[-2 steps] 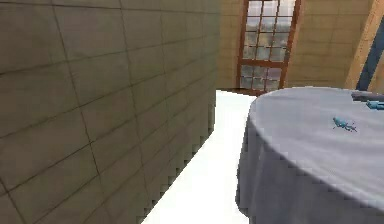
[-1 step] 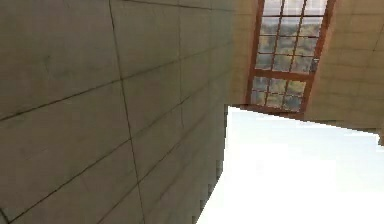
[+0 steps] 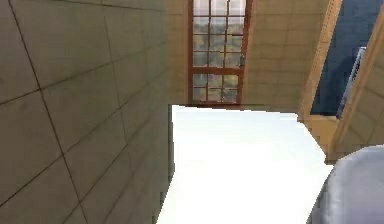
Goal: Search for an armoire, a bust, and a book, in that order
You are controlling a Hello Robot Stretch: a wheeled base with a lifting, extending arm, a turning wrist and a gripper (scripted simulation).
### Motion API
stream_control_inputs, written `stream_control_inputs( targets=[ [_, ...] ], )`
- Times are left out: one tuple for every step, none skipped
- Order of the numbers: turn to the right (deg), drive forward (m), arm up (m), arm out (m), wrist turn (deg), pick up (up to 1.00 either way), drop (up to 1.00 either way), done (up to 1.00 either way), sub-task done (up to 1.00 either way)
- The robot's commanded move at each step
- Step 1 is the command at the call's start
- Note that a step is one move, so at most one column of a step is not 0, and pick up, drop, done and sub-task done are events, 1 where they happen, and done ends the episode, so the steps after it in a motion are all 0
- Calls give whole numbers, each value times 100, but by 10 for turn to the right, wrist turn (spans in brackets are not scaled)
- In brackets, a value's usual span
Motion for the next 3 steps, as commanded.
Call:
stream_control_inputs(
  targets=[
    [0,30,0,0,0,0,0,0,0],
    [300,0,0,0,0,0,0,0,0],
    [0,100,0,0,0,0,0,0,0]
  ],
)
